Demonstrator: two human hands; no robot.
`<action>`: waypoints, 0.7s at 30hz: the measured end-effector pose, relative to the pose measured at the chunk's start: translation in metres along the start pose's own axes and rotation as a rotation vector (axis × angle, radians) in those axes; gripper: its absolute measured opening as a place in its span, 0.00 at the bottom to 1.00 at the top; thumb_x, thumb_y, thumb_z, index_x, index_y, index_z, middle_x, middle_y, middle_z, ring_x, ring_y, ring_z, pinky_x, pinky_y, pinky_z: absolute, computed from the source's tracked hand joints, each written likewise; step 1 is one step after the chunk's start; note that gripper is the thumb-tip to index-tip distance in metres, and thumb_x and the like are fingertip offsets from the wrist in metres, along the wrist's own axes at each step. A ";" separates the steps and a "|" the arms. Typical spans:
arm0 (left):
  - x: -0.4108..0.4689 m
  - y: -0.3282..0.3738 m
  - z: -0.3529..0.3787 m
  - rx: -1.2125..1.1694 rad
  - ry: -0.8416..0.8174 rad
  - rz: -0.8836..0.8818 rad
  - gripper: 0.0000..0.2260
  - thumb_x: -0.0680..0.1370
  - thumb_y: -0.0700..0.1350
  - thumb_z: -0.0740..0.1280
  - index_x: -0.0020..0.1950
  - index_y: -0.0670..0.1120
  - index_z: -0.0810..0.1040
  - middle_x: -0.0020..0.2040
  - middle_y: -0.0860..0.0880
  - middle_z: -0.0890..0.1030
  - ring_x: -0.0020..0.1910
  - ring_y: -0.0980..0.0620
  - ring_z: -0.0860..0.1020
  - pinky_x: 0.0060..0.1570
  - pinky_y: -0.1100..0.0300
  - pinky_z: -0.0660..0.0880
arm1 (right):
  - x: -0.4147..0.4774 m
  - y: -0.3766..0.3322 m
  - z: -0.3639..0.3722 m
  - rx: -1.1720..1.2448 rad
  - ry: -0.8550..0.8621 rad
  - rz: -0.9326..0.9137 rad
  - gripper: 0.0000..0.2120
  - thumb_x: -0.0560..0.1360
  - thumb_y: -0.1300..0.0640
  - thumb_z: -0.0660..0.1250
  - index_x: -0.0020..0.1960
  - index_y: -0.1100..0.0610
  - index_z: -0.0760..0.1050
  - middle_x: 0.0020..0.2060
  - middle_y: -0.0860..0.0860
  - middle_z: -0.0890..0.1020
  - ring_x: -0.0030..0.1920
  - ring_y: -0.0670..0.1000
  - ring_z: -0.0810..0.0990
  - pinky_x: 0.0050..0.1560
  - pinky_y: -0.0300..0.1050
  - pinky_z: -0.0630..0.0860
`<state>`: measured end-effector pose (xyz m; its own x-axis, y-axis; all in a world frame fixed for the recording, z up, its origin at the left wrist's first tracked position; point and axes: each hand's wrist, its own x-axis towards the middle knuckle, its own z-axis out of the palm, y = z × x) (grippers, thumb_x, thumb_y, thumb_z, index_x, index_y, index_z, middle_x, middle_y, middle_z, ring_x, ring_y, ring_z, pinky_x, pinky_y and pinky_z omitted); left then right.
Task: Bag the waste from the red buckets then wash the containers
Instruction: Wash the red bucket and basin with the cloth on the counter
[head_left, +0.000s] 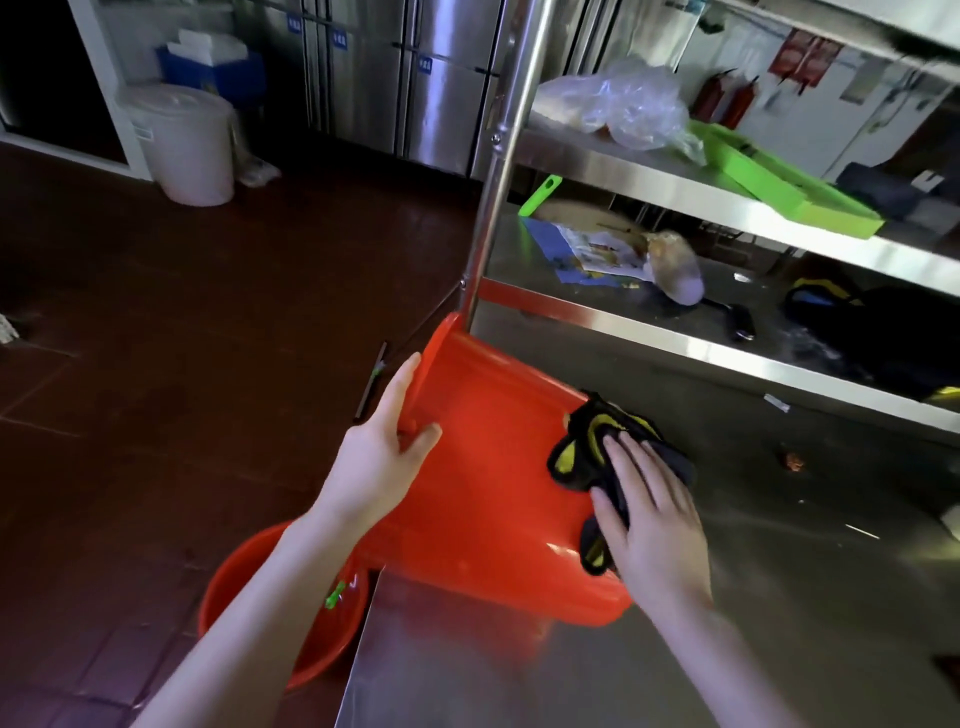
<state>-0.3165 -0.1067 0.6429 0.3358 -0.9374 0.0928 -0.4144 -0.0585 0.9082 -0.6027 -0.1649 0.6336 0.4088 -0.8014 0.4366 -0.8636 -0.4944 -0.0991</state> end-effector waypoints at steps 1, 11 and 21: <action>0.000 -0.001 -0.003 -0.020 -0.043 0.002 0.35 0.79 0.51 0.66 0.72 0.74 0.46 0.48 0.59 0.79 0.40 0.58 0.82 0.41 0.63 0.81 | 0.010 0.007 -0.001 0.022 0.012 0.077 0.22 0.80 0.48 0.59 0.71 0.54 0.70 0.69 0.52 0.73 0.69 0.55 0.71 0.67 0.54 0.69; -0.006 -0.003 -0.021 0.042 -0.123 -0.033 0.48 0.67 0.34 0.77 0.77 0.62 0.56 0.59 0.59 0.76 0.55 0.62 0.78 0.49 0.63 0.78 | 0.002 0.041 -0.008 0.220 0.087 0.088 0.19 0.76 0.59 0.68 0.67 0.58 0.75 0.62 0.52 0.78 0.58 0.59 0.75 0.61 0.49 0.72; -0.009 0.029 -0.046 0.365 0.162 0.160 0.42 0.67 0.36 0.77 0.72 0.63 0.62 0.51 0.63 0.76 0.48 0.62 0.77 0.45 0.70 0.69 | -0.073 0.043 0.019 0.204 -0.105 -0.120 0.23 0.67 0.64 0.75 0.61 0.54 0.80 0.55 0.46 0.81 0.50 0.53 0.81 0.38 0.48 0.82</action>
<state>-0.2928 -0.0838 0.6876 0.3599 -0.8800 0.3100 -0.7342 -0.0621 0.6761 -0.6643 -0.1341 0.5800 0.5423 -0.7585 0.3615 -0.7340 -0.6370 -0.2356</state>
